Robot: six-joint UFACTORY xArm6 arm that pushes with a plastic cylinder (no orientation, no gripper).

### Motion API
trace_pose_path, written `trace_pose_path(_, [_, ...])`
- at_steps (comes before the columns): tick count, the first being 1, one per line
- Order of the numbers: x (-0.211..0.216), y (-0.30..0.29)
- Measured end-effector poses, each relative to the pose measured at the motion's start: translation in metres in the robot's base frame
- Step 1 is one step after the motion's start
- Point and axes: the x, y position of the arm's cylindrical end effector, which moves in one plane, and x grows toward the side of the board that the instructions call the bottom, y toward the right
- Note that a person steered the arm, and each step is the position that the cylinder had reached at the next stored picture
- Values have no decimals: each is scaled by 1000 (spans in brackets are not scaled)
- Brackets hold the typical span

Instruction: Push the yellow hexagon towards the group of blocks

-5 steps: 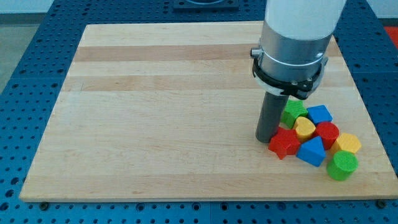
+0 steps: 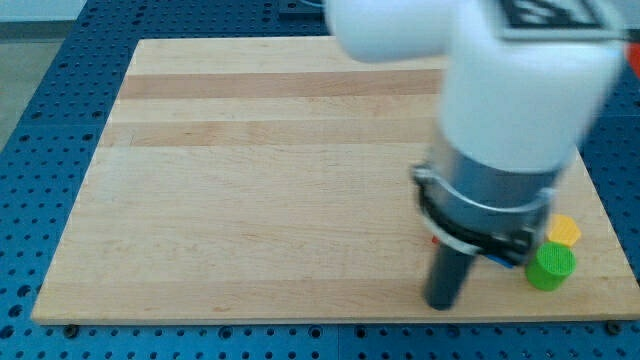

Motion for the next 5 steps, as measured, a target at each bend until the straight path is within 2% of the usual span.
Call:
trace_pose_path(3, [3, 120])
trace_pose_path(5, [1, 121])
